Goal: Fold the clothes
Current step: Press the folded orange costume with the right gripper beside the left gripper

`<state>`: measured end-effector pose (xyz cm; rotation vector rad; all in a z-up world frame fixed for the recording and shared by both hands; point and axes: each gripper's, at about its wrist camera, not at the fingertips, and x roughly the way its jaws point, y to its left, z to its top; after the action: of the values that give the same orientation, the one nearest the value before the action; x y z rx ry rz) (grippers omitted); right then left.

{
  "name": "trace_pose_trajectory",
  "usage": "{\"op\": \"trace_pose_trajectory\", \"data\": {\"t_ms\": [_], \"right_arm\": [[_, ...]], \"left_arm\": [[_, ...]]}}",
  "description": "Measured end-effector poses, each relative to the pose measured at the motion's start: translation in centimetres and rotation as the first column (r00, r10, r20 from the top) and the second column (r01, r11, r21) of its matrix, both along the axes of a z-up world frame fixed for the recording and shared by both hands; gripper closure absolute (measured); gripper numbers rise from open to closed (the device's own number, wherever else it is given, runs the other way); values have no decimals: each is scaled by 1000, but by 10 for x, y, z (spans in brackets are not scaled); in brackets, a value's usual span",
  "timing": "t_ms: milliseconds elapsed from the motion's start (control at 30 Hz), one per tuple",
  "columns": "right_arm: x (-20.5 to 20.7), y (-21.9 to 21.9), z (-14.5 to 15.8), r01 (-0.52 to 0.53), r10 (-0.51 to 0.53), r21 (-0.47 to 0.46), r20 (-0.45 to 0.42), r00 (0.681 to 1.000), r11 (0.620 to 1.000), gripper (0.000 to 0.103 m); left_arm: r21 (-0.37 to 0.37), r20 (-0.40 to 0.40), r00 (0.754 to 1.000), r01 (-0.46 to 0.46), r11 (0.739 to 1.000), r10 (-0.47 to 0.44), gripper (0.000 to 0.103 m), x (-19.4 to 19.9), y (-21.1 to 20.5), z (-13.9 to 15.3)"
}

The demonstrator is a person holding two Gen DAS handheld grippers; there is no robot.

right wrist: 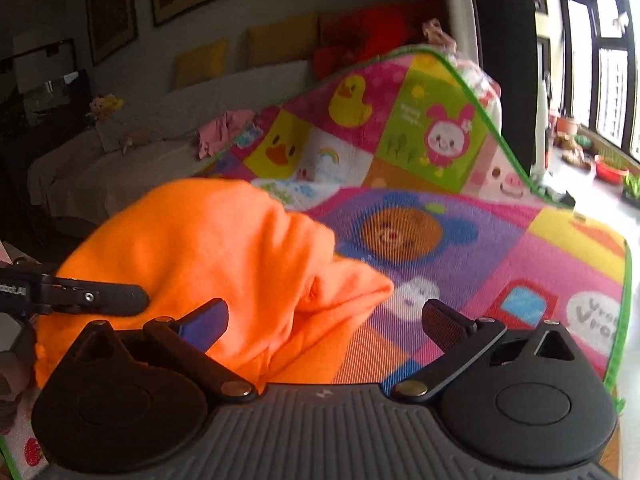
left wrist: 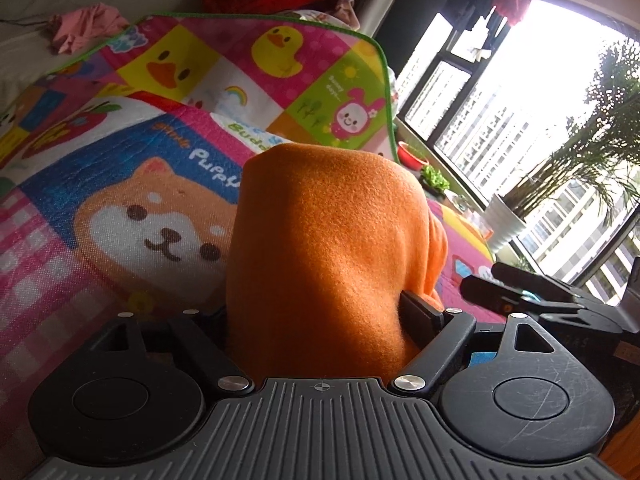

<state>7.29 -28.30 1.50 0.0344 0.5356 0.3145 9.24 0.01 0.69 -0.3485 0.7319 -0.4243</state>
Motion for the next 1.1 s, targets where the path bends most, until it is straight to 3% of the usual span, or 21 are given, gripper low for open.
{"op": "trace_pose_trajectory", "data": {"t_ms": [67, 133, 267, 500, 633, 733, 900, 967, 1033, 1100], "right_arm": [[0, -3, 12, -8, 7, 45, 27, 1000, 999, 6], [9, -11, 18, -3, 2, 147, 5, 1000, 989, 23], [38, -20, 14, 37, -21, 307, -57, 998, 951, 24], [76, 13, -12, -24, 82, 382, -135, 988, 924, 24], [66, 22, 1, -137, 194, 453, -82, 978, 881, 24], [56, 27, 10, -174, 213, 437, -40, 976, 883, 23], [54, 36, -25, -135, 221, 417, -166, 961, 899, 22], [47, 42, -30, -152, 242, 442, -156, 958, 884, 33], [38, 47, -17, -191, 253, 419, -99, 962, 888, 60], [27, 44, 5, -212, 241, 374, -32, 970, 903, 68]], "left_arm": [[-9, 1, 1000, -2, 1000, 2, 17, -1, 3, 1], [-14, 0, 1000, -3, 1000, 3, 18, -3, 5, 1], [-17, -2, 1000, -2, 1000, 2, 19, -4, 7, 2], [-11, -10, 1000, -14, 1000, 14, 19, -3, 10, 1], [-28, -9, 1000, -12, 1000, 12, 19, -4, 17, 1], [-36, -7, 1000, -8, 999, 8, 19, -4, 20, 0], [-30, 7, 1000, 8, 1000, -8, 21, -9, 23, 1], [-27, 10, 1000, 18, 999, -17, 22, -11, 23, 5], [-29, 26, 999, 40, 999, -39, 22, -12, 17, 15], [-19, 72, 994, 79, 997, -77, 22, -13, 4, 30]]}}
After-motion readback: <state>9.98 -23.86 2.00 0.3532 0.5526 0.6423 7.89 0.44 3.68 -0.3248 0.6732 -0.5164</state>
